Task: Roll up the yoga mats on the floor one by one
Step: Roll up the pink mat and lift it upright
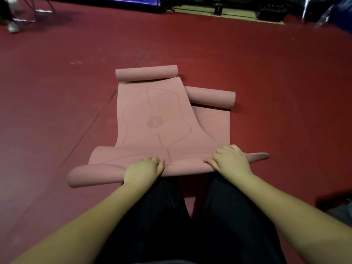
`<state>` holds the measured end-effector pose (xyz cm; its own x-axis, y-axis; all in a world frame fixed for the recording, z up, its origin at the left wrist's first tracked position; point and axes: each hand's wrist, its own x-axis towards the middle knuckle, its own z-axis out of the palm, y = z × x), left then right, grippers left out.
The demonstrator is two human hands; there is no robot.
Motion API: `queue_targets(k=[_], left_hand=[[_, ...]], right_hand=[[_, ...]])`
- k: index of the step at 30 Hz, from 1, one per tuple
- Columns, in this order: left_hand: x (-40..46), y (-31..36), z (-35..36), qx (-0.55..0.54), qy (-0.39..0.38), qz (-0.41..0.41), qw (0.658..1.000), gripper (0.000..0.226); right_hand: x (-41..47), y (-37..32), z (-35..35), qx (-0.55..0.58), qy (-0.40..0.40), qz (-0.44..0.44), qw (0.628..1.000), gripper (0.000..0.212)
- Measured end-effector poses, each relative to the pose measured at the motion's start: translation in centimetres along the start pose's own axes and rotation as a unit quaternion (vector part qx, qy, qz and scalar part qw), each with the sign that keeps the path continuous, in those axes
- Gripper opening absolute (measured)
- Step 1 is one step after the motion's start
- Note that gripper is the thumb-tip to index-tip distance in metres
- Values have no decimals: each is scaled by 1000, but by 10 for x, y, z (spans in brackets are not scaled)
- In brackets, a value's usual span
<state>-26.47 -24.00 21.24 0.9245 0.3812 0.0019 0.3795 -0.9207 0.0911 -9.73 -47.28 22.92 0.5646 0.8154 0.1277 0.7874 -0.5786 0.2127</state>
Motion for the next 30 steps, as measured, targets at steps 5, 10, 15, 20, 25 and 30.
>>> queue_targets(k=[5, 10, 15, 20, 25, 30], left_hand=[[2, 2, -6, -2, -47, -45, 998, 48], [0, 0, -3, 109, 3, -10, 994, 33], [-2, -2, -1, 109, -14, 24, 994, 32], [10, 1, -30, 99, -42, 38, 994, 40], [35, -11, -53, 86, -149, 28, 985, 40], [24, -5, -36, 120, -321, 17, 939, 53]], right_hand=[[-8, -8, 6, -4, 61, 30, 998, 47], [-6, -18, 9, 44, 46, 88, 994, 41], [3, -16, 6, 52, -66, 109, 991, 35], [21, 4, -13, 149, -196, 135, 960, 43], [38, 18, -44, 238, -282, 127, 921, 47], [40, 6, -43, 210, -409, 103, 882, 51]])
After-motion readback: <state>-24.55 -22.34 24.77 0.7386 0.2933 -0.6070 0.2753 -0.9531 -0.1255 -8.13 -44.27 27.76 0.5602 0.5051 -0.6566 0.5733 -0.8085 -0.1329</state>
